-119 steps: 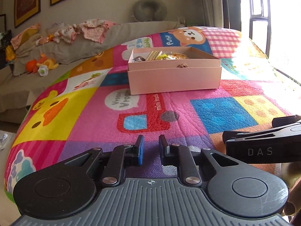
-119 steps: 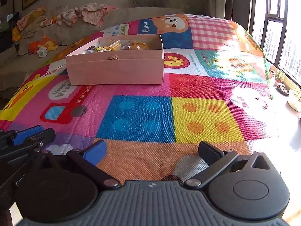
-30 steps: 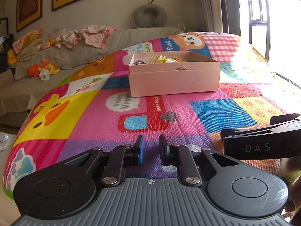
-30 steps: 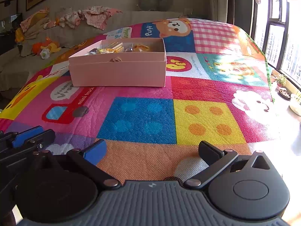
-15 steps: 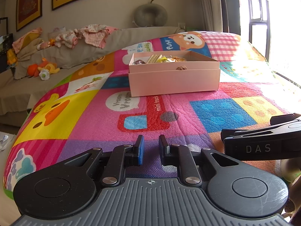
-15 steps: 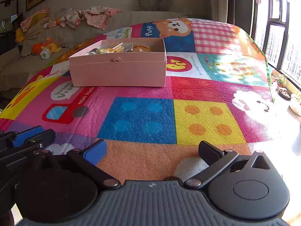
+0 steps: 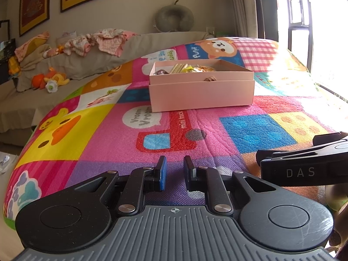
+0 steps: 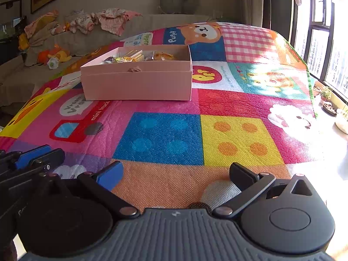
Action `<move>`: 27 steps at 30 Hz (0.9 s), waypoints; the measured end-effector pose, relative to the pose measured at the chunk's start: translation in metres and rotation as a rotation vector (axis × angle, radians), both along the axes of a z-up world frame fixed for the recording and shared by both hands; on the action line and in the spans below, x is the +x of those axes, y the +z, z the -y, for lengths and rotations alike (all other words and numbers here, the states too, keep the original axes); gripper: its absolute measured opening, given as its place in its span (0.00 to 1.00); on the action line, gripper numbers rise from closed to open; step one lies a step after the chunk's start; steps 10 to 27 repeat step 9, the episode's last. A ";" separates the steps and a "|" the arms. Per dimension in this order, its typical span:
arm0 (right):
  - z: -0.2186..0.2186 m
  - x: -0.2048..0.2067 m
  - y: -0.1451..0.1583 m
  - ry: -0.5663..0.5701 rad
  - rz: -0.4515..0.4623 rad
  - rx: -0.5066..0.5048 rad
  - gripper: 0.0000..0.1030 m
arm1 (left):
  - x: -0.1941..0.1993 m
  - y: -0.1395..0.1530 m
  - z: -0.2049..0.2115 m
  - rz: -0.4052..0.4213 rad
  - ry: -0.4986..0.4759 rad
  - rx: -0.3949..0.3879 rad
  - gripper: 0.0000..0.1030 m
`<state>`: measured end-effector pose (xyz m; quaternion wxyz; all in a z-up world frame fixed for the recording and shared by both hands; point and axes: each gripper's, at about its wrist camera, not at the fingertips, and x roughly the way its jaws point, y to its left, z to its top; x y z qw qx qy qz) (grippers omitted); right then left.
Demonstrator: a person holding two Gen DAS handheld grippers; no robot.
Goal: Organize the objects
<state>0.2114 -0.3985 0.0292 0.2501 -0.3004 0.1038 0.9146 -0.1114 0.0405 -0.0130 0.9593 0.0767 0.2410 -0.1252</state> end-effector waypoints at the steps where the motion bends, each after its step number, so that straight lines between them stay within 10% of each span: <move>1: 0.000 0.000 0.000 0.000 0.000 -0.001 1.00 | 0.000 0.000 -0.001 0.000 -0.002 -0.001 0.18; 27: 0.000 0.000 0.000 0.000 -0.002 0.000 1.00 | 0.003 0.004 -0.005 -0.028 -0.004 -0.028 0.18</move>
